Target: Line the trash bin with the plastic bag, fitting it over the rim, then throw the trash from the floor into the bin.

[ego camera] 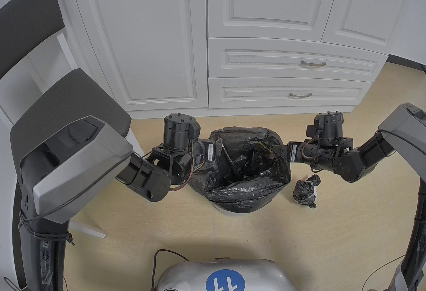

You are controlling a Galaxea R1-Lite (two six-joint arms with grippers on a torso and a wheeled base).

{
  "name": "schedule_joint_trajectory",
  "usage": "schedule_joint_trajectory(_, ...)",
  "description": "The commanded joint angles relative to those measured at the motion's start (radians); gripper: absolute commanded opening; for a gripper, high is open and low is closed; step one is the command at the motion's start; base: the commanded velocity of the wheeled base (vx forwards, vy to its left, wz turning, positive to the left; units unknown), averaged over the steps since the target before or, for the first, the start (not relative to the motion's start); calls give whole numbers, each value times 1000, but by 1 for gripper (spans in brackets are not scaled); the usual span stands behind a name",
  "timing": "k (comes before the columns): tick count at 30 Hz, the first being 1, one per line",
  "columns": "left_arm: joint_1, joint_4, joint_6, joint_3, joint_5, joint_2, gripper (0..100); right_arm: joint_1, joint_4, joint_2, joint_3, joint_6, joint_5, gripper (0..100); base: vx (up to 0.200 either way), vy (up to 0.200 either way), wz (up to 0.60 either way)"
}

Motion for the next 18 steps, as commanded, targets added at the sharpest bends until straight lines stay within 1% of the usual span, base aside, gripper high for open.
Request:
schedule_joint_trajectory(1,22,-11,-101,119,1,-60,100,-20,40,50,-99,46,7,100,0,0,0)
schedule_joint_trajectory(4,42,-12,-149,134,2,-50,100,-27,40,121,-149,57,1,100,0,0,0)
schedule_joint_trajectory(10,78,-17,-200,114,2,22,100,-75,48,225,-232,66,-14,100,0,0,0)
schedule_joint_trajectory(14,85,-17,-223,73,4,73,100,-86,74,278,-274,71,-14,100,0,0,0)
schedule_joint_trajectory(18,93,-15,-223,36,4,111,100,-93,76,336,-327,89,-23,100,0,0,0)
